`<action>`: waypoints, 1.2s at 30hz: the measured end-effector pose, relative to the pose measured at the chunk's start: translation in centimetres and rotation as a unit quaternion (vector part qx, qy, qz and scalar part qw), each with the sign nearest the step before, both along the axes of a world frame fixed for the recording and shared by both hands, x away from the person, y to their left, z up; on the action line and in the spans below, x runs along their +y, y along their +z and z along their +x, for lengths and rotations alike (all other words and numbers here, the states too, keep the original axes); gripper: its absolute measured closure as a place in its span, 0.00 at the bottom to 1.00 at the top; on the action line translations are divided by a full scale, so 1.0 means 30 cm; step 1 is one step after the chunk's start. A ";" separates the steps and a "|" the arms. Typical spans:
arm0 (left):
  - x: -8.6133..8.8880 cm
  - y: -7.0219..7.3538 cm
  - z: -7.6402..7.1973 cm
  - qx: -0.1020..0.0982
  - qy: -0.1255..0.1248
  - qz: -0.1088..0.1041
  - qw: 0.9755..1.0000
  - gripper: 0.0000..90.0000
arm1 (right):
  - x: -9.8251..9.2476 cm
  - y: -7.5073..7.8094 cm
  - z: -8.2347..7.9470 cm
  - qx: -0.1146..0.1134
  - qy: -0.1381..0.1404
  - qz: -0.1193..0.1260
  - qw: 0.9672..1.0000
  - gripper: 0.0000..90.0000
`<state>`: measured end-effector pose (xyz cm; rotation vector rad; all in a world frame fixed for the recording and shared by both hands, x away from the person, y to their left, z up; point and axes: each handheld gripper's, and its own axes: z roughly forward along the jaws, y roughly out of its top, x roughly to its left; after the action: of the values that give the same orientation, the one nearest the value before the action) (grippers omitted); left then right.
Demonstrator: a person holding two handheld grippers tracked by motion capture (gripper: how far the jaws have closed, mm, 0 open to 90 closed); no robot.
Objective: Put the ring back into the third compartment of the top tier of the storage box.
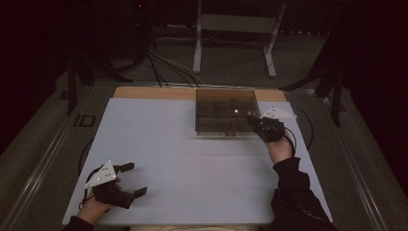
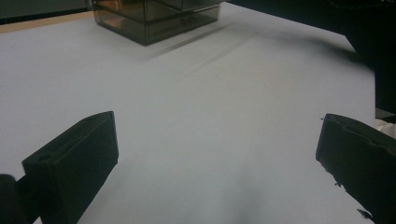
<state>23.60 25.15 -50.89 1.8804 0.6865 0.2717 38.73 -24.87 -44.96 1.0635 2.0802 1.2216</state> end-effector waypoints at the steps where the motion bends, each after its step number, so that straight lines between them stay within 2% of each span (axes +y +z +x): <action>1: 0.000 0.000 0.000 0.000 0.000 0.000 1.000 0.00 | 0.000 -0.002 0.001 -0.002 0.000 -0.001 1.000 0.97; 6: 0.000 0.000 0.000 0.000 0.000 0.000 1.000 0.00 | -0.003 -0.012 0.008 -0.001 0.002 -0.001 1.000 0.96; 9: 0.000 0.000 0.000 0.000 0.000 0.000 1.000 0.00 | -0.003 -0.014 0.009 -0.002 0.002 0.006 1.000 0.81; 11: 0.000 0.000 0.000 0.000 0.000 0.000 1.000 0.00 | -0.002 -0.012 0.009 -0.002 0.001 0.006 1.000 0.76; 13: 0.000 0.000 0.000 0.000 0.000 0.000 1.000 0.00 | -0.002 -0.009 0.008 0.002 0.002 0.012 1.000 0.67; 14: 0.000 0.000 0.000 0.000 0.000 0.000 1.000 0.00 | -0.002 -0.009 0.008 0.002 0.002 0.012 1.000 0.67; 15: 0.000 0.000 -0.001 0.000 0.000 0.000 1.000 0.00 | 0.000 -0.004 0.007 0.005 -0.002 0.017 1.000 0.57; 16: 0.000 0.000 -0.001 0.000 0.000 0.000 1.000 0.00 | 0.000 -0.004 0.007 0.005 -0.002 0.017 1.000 0.57; 17: 0.000 0.000 -0.001 -0.001 0.000 0.001 1.000 0.00 | 0.002 0.000 0.008 0.011 0.000 0.019 1.000 0.51; 24: 0.000 0.000 -0.001 -0.001 0.000 0.001 1.000 0.00 | 0.013 0.011 0.004 0.021 0.015 0.027 0.999 0.34; 29: 0.000 0.001 -0.001 -0.002 0.000 0.002 1.000 0.00 | 0.027 0.027 -0.002 0.025 0.031 0.031 0.999 0.15; 34: -0.001 0.001 -0.001 -0.002 0.000 0.002 1.000 0.00 | 0.047 0.034 -0.013 0.033 0.053 0.034 0.998 0.10; 36: -0.002 0.001 -0.002 -0.002 0.000 0.002 1.000 0.00 | 0.059 0.035 -0.022 0.033 0.060 0.039 0.997 0.04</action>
<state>23.54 25.11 -50.86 1.8827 0.6835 0.2773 38.08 -23.11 -43.91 1.0396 2.1910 1.3513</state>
